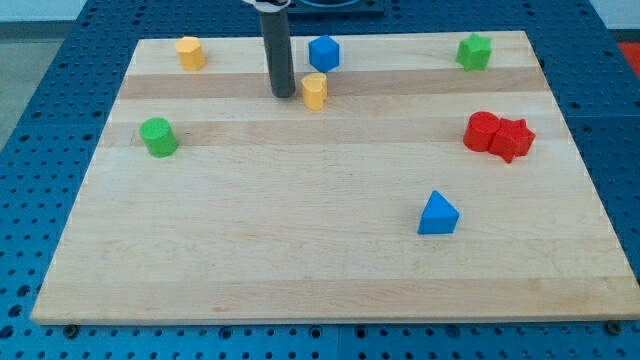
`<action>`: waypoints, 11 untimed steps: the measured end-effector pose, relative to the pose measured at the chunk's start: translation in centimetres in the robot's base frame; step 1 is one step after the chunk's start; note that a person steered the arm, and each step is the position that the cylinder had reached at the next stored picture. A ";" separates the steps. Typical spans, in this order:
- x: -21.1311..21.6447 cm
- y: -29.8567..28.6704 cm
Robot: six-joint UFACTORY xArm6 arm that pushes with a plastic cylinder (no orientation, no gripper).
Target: Push the heart into the red blocks
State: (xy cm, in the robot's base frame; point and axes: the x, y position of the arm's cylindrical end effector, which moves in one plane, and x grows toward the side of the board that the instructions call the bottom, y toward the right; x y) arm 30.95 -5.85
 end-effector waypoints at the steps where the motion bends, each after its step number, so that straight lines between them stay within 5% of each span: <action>1: 0.0 3.4; 3: 0.5 9.7; 9: 7.5 9.0; 11: 7.4 12.9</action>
State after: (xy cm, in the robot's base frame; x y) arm 38.37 7.07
